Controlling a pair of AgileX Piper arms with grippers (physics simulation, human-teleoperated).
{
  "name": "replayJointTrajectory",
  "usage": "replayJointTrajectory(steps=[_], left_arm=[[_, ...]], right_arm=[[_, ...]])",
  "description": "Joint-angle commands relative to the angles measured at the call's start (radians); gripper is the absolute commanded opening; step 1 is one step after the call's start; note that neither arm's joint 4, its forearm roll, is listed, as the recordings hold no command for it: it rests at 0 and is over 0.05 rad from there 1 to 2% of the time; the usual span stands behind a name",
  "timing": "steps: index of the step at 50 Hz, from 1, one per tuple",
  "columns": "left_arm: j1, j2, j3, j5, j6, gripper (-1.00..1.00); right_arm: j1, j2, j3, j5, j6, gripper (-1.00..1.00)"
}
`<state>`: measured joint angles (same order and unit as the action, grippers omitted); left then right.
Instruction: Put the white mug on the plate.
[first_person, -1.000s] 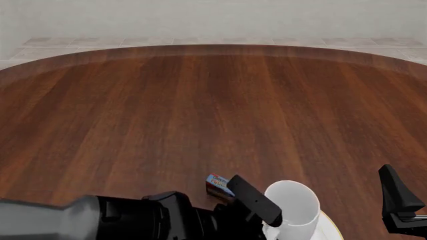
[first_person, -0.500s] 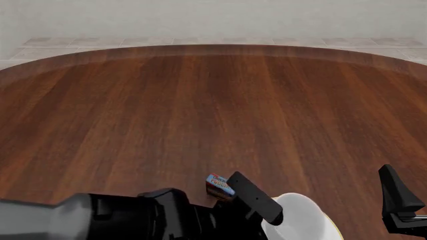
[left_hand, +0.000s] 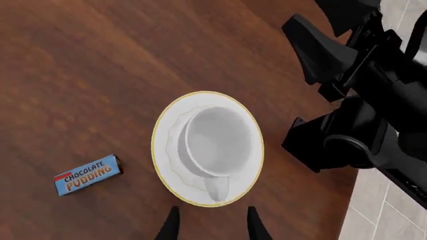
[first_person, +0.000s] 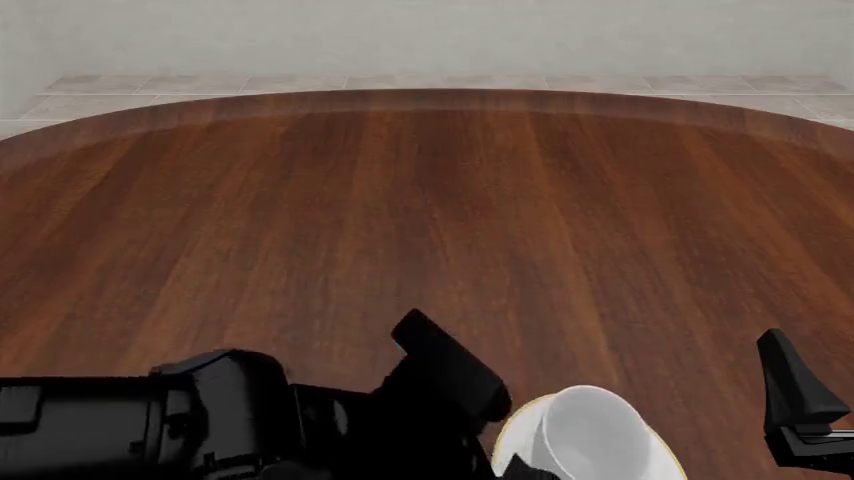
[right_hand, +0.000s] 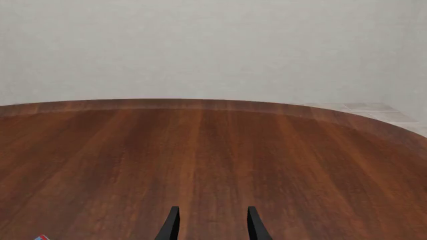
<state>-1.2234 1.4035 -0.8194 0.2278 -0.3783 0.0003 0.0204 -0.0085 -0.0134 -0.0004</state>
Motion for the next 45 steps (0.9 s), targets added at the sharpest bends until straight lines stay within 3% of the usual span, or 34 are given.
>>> replayJointTrajectory(steps=[1,19,33,45], left_arm=[[0.031,-0.168,0.073,0.036,0.006,1.00],[0.118,-0.490,0.198,0.091,0.002,1.00],[0.225,-0.744,0.351,0.106,-0.005,1.00],[0.305,-0.948,0.399,0.169,0.024,1.00]], right_arm=[[0.000,0.003,0.001,-0.001,0.000,1.00],[-0.001,0.003,0.001,-0.001,0.000,1.00],[-0.001,0.003,0.001,-0.001,0.000,1.00],[0.000,0.003,0.001,-0.001,0.000,1.00]])
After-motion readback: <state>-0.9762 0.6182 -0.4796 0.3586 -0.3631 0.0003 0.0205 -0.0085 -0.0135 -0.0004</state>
